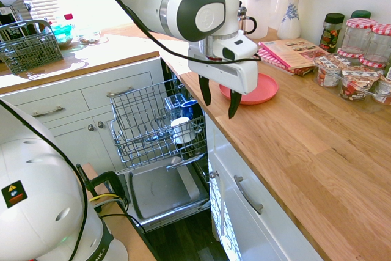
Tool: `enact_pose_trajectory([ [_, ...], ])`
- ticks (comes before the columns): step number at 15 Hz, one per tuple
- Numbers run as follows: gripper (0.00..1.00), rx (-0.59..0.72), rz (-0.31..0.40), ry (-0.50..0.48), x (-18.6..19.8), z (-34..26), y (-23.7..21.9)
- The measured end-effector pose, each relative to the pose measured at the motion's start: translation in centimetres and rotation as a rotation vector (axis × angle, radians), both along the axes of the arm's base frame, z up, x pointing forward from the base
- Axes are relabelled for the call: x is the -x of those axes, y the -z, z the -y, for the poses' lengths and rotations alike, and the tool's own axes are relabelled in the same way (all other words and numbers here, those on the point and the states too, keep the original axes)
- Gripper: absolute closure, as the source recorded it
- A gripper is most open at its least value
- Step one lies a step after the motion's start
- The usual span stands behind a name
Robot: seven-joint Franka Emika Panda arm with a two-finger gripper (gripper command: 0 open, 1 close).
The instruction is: Put the plate in the dishwasher
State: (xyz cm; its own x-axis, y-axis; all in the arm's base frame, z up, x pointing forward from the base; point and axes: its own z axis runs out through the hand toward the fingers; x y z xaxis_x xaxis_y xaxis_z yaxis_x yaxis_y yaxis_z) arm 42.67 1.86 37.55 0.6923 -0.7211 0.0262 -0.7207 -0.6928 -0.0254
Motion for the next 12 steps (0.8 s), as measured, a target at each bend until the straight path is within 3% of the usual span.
enact_pose_trajectory([
  [6,0.0,-0.08,0.048,0.059,-1.8,1.1,-0.6],
  [12,0.0,-0.255,0.119,0.154,-7.2,5.1,0.7],
])
